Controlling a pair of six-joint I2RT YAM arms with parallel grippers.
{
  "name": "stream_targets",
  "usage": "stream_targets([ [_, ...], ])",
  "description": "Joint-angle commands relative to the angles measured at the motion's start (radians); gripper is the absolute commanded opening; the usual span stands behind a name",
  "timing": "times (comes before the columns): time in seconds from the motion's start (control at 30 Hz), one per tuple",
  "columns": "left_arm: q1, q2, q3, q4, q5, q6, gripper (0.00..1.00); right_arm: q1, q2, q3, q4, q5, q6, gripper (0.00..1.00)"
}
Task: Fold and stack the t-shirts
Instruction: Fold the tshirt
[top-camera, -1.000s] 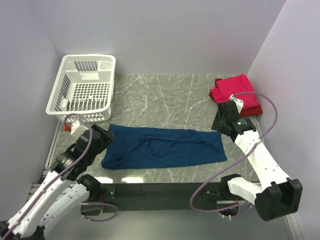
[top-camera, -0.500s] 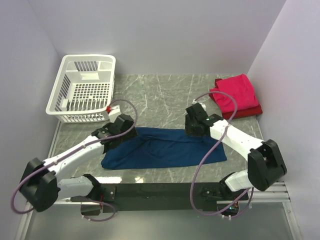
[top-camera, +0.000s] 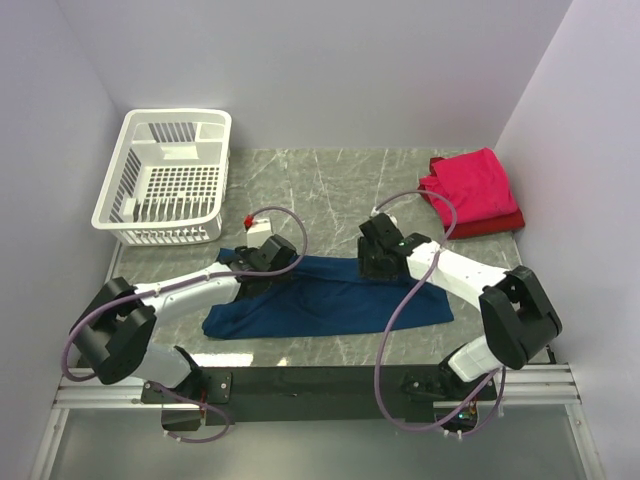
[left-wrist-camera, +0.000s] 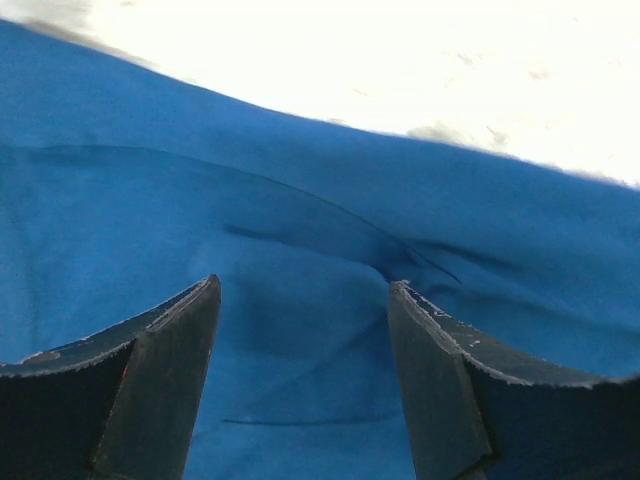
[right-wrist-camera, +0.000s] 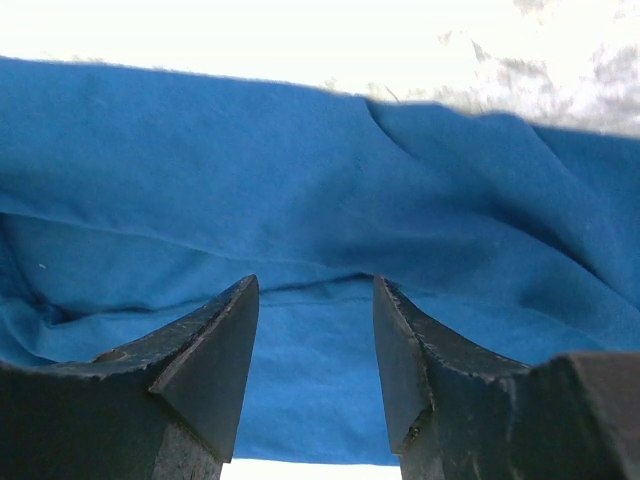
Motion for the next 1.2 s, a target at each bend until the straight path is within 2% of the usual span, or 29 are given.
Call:
stream_targets([
  [0.0,-0.001,-0.012,0.042,-0.053,-0.151,-0.074,0.73,0.003,-0.058,-0.037,0.025,0.020,0.017,0.56],
  [0.13,0.001,-0.037,0.013,-0.037,-0.171,-0.076,0.74,0.003,-0.069,-0.060,0.030,0.023,0.019,0.56],
  [0.33,0.005,0.027,-0.010,-0.004,-0.159,-0.081,0.72,0.003,-0.074,-0.076,0.039,0.010,0.026,0.56],
  [0.57,0.028,0.029,-0.053,0.073,-0.141,-0.068,0.70,0.003,-0.104,-0.100,0.036,0.021,0.026,0.56],
  [0.87,0.068,0.049,-0.095,0.148,-0.066,-0.047,0.60,0.004,-0.101,-0.131,0.050,0.009,0.036,0.56],
  [0.97,0.074,0.060,-0.101,0.153,-0.058,-0.044,0.50,0.003,-0.103,-0.131,0.043,0.012,0.036,0.56],
  [1.0,0.076,0.064,-0.099,0.148,-0.059,-0.048,0.41,0.003,-0.107,-0.129,0.043,0.013,0.036,0.56],
  [1.17,0.074,0.025,-0.096,0.115,-0.065,-0.061,0.15,0.004,-0.113,-0.131,0.040,0.015,0.036,0.56],
])
